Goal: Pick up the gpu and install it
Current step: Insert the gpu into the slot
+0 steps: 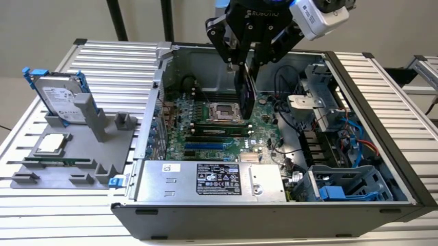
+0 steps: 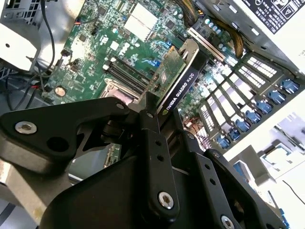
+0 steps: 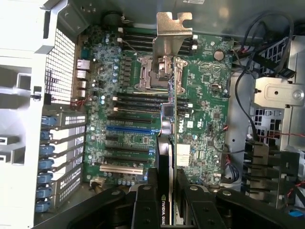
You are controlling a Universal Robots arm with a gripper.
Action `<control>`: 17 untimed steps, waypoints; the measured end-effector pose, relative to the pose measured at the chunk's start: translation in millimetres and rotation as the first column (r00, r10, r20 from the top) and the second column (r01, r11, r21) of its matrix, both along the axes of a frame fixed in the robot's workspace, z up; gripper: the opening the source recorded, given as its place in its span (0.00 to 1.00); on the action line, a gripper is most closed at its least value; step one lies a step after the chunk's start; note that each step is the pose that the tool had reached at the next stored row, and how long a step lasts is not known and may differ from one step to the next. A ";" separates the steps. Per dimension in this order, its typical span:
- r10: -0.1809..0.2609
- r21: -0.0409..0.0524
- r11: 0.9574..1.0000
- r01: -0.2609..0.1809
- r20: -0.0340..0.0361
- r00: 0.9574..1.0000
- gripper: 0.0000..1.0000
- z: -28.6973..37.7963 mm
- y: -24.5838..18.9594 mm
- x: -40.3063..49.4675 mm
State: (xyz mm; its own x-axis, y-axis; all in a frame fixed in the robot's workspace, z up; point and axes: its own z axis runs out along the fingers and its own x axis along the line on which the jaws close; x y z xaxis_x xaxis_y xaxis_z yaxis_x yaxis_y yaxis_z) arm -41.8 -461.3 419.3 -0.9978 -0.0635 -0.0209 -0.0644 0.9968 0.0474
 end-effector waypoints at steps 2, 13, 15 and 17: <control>0.005 0.000 1.000 -0.005 0.000 1.000 0.00 0.0 0.0 0.0; 0.031 0.000 1.000 -0.031 0.000 1.000 0.00 0.0 0.0 0.0; 0.035 0.000 0.999 -0.035 0.000 0.999 0.00 0.0 0.0 0.0; 0.040 0.000 0.999 -0.040 0.000 0.999 0.00 0.0 0.0 0.0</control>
State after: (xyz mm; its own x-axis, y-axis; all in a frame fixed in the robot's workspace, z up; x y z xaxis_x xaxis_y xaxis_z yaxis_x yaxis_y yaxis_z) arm -41.8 -461.3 419.3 -0.9944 -0.1034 -0.0209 -0.1042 0.9934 0.0474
